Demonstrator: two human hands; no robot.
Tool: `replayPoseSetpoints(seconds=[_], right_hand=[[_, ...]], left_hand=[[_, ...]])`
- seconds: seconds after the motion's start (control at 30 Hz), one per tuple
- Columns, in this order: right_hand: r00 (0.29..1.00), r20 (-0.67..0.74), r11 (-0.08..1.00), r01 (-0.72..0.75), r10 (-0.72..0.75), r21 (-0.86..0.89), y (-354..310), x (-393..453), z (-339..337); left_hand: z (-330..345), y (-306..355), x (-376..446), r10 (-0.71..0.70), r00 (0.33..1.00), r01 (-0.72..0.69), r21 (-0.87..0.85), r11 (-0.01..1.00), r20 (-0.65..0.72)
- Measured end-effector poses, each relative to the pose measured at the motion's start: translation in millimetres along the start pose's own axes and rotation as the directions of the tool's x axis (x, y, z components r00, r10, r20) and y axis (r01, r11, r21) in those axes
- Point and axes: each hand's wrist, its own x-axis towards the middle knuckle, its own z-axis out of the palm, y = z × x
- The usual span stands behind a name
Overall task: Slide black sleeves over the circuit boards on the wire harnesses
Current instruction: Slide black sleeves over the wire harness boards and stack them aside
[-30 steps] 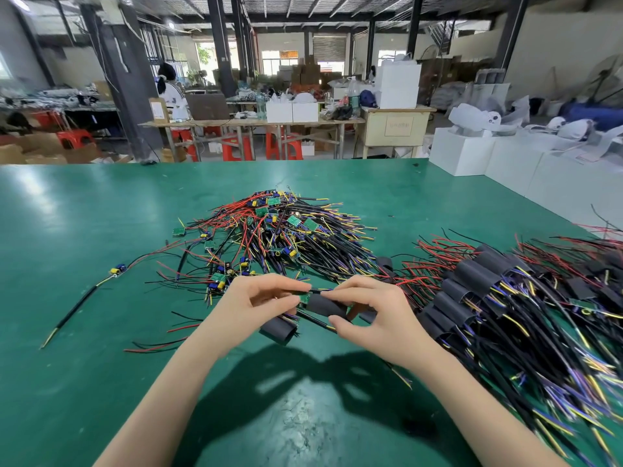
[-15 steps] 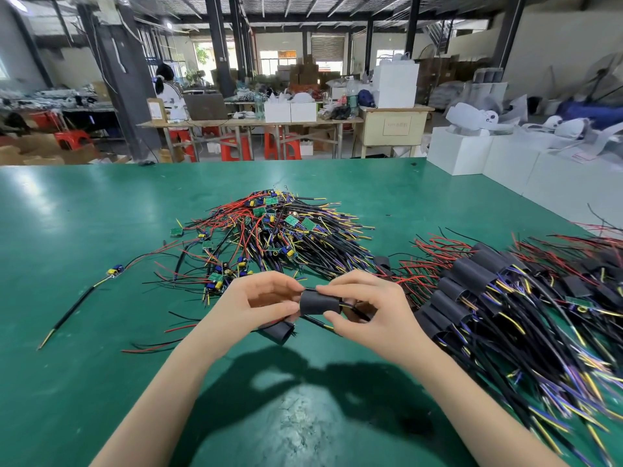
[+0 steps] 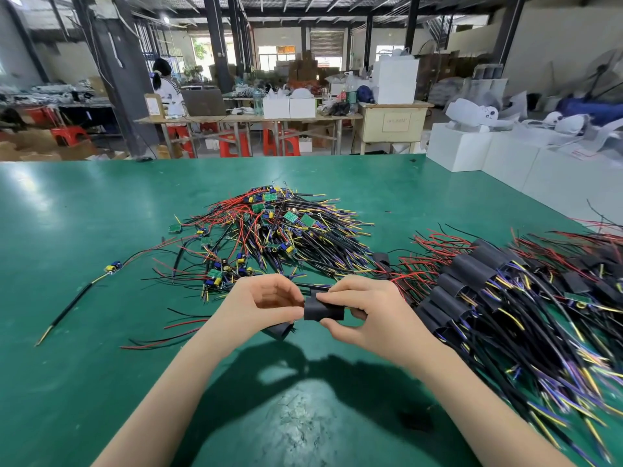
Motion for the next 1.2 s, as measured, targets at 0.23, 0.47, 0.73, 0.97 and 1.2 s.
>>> replayPoseSetpoints(seconds=[0.23,0.47,0.73,0.97,1.2], right_hand=[[0.934,-0.357,0.973,-0.071,-0.012,-0.219,-12,-10,-66],[0.749,-0.583,0.705,-0.595,0.314,-0.385,46,-38,-125],[0.716,-0.67,0.706,-0.577,0.197,-0.41,71,-50,-103],[0.857,-0.514,0.909,-0.176,-0.048,-0.378,39,-13,-60],[0.863,-0.078,0.759,-0.479,0.5,-0.441,71,33,-10]], left_hand=[[-7,-3,6,0.118,0.961,-0.098,0.09,0.991,-0.25],[-23,-22,10,0.06,0.891,0.012,0.156,0.988,-0.451],[-31,-37,12,0.048,0.847,0.123,0.283,0.951,-0.53],[-39,-42,12,0.115,0.785,0.214,0.44,0.872,-0.609],[-47,-56,11,-0.003,0.873,0.363,0.645,0.673,-0.488]])
